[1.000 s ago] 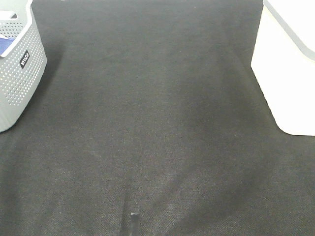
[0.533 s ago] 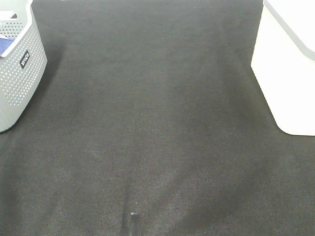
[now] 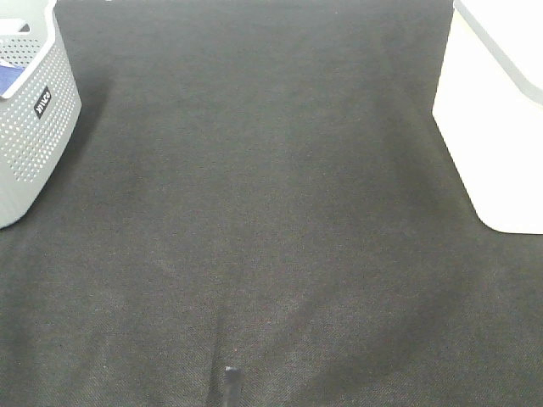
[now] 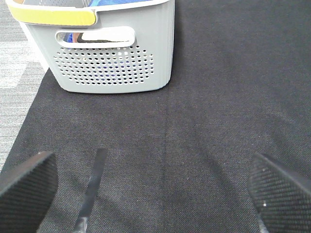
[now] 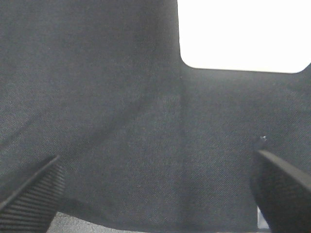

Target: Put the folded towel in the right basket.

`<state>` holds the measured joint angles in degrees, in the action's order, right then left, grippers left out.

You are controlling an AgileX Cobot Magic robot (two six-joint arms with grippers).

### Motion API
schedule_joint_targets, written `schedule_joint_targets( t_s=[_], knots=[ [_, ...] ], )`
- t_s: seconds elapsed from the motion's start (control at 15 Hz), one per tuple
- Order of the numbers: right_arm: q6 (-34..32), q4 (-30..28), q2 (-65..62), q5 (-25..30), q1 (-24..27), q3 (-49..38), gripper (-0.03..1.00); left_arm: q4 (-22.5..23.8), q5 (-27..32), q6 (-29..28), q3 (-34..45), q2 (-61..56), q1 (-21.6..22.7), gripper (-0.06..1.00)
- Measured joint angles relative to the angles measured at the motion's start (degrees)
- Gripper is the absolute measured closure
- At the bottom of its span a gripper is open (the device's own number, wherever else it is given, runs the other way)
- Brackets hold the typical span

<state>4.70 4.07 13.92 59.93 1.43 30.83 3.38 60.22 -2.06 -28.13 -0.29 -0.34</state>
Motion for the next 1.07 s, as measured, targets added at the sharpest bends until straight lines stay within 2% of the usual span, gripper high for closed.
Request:
schedule_joint_targets(
  t_s=[0.33,0.53,1.07],
  knots=[
    [-0.23,0.8,-5.33,-1.15,0.0,-3.04,-0.01,0.0,0.0,0.0,0.0,0.0,0.0,-0.04],
    [-0.23,1.2,-9.34,2.75,0.0,-4.3,-0.01,0.0,0.0,0.0,0.0,0.0,0.0,-0.04],
    [-0.17,1.6,-14.15,3.27,-0.63,-4.76,-0.01,0.0,0.0,0.0,0.0,0.0,0.0,-0.04]
  ],
)
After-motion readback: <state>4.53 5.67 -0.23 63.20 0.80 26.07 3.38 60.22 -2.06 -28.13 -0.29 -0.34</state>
